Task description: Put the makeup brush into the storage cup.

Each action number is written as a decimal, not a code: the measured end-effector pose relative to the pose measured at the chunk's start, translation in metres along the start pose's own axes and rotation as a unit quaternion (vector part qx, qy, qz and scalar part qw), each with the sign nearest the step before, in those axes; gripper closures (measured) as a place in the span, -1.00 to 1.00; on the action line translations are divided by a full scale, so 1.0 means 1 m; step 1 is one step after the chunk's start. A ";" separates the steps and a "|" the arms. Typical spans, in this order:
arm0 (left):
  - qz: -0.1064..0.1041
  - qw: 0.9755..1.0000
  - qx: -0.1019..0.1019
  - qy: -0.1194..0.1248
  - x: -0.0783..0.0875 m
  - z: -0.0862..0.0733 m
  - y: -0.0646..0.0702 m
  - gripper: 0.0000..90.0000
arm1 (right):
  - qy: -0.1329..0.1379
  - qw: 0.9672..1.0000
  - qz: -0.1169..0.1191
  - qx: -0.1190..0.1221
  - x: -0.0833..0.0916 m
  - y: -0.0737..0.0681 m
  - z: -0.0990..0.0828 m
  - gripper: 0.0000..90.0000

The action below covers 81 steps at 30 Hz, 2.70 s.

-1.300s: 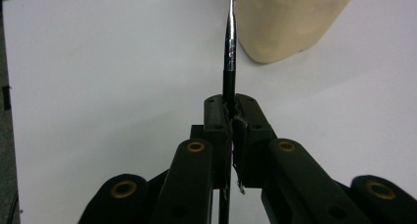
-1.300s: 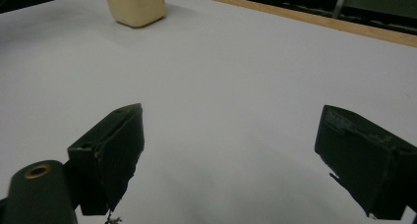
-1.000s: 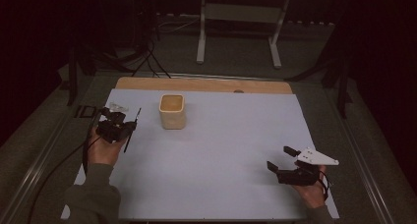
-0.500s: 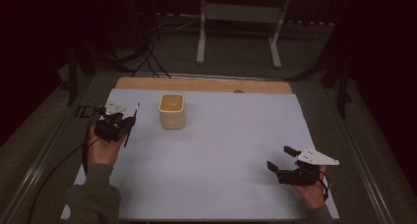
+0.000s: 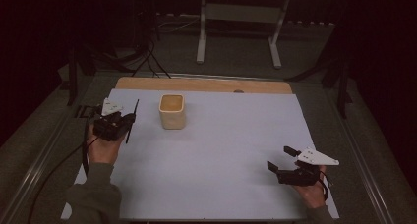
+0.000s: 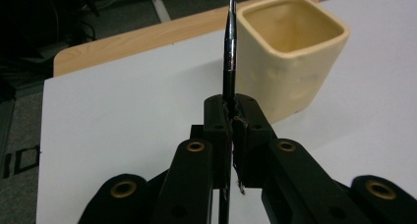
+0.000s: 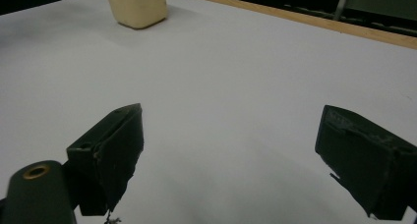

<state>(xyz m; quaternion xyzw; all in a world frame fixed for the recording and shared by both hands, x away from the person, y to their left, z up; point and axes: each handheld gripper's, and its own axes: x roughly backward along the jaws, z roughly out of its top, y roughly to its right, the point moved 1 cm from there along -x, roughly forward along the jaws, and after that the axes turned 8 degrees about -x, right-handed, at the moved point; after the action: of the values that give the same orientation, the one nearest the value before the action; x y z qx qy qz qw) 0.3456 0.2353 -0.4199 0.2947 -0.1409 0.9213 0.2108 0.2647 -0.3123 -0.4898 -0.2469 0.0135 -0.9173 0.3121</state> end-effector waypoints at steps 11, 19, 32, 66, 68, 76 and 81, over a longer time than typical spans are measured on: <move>0.001 0.999 0.013 0.032 0.004 0.001 -0.004 0.91 | 0.000 1.000 0.000 0.000 0.000 0.000 0.000 -0.76; 0.002 0.998 0.023 0.052 0.005 0.002 -0.006 0.91 | -0.001 1.000 0.000 0.000 0.000 0.000 0.000 -0.76; 0.000 0.997 0.021 0.071 0.005 0.008 -0.006 0.91 | -0.002 1.000 0.001 0.001 -0.001 0.000 0.000 -0.76; -0.012 0.991 0.028 0.133 0.000 0.036 -0.018 0.91 | -0.003 1.000 0.001 0.000 0.000 0.001 -0.001 -0.76; -0.016 0.990 0.027 0.135 -0.001 0.038 -0.018 0.91 | -0.002 1.000 0.001 0.000 0.000 0.001 -0.001 -0.76; -0.021 0.990 0.024 0.138 -0.007 0.044 -0.018 0.91 | -0.002 1.000 0.002 0.001 0.000 0.001 0.000 -0.76; -0.025 0.989 0.024 0.143 -0.012 0.048 -0.016 0.91 | -0.002 1.000 0.001 0.000 0.000 0.002 0.000 -0.76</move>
<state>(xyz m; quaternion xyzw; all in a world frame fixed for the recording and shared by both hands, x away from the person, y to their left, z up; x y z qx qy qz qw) 0.3850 0.2271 -0.3866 0.1683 -0.0798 0.9517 0.2442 0.2651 -0.3138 -0.4903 -0.2481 0.0129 -0.9165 0.3134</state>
